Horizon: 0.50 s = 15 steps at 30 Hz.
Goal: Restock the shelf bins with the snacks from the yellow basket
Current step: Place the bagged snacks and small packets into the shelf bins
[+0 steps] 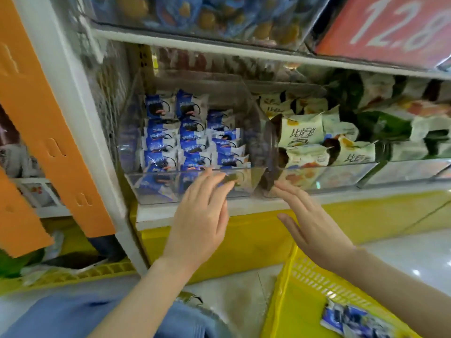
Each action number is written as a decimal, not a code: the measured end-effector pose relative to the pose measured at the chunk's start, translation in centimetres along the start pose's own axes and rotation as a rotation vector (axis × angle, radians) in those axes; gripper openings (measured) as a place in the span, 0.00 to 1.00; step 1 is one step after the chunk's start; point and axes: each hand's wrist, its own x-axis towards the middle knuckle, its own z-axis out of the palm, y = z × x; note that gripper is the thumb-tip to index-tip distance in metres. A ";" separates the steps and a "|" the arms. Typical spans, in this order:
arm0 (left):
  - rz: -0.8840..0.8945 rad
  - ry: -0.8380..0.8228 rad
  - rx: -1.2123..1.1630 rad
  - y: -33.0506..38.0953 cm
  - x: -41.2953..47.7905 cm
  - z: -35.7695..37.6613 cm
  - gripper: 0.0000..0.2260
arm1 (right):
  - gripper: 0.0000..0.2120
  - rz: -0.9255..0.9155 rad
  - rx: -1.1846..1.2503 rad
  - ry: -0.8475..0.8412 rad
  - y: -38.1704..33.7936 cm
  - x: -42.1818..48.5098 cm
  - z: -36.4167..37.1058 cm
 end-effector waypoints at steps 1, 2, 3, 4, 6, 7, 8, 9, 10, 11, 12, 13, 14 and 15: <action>0.017 -0.033 -0.026 0.7 -0.6 0.7 0.13 | 0.24 0.047 0.018 0.006 0.7 -1.5 0.3; 0.029 -0.076 -0.058 1.5 -1.3 1.4 0.13 | 0.26 0.096 0.030 0.023 1.4 -3.1 0.7; 0.034 -0.129 -0.091 2.3 -2.0 2.2 0.13 | 0.27 0.146 0.041 0.047 2.3 -4.8 1.1; 0.028 -0.194 -0.118 3.2 -2.7 3.2 0.13 | 0.26 0.199 0.052 0.062 3.1 -6.5 1.6; 0.017 -0.343 -0.138 4.8 -3.9 5.4 0.15 | 0.18 0.322 0.053 0.050 5.2 -10.3 3.0; 0.010 -0.417 -0.134 5.6 -4.4 6.6 0.15 | 0.12 0.392 0.042 0.027 6.3 -12.2 4.0; -0.015 -0.499 -0.141 6.2 -4.9 7.9 0.14 | 0.10 0.469 0.036 -0.016 7.5 -14.3 5.0; -0.051 -0.572 -0.154 6.8 -5.4 9.2 0.15 | 0.11 0.558 0.046 -0.087 8.6 -16.2 6.0; -0.086 -0.636 -0.171 7.1 -6.0 10.7 0.15 | 0.13 0.656 0.061 -0.173 9.8 -18.3 6.9; -0.116 -0.681 -0.189 7.4 -6.5 12.1 0.16 | 0.15 0.752 0.067 -0.255 11.0 -20.3 8.0; -0.149 -0.714 -0.209 7.8 -6.9 13.4 0.17 | 0.16 0.829 0.069 -0.333 12.3 -22.4 9.1; -0.185 -0.745 -0.230 8.2 -7.2 14.7 0.18 | 0.17 0.885 0.071 -0.411 13.4 -24.5 10.2; -0.229 -0.774 -0.259 8.7 -7.4 15.8 0.18 | 0.18 0.930 0.080 -0.484 14.4 -26.4 11.2; -0.284 -0.798 -0.295 9.1 -7.5 16.9 0.19 | 0.18 0.980 0.101 -0.544 15.2 -28.1 12.1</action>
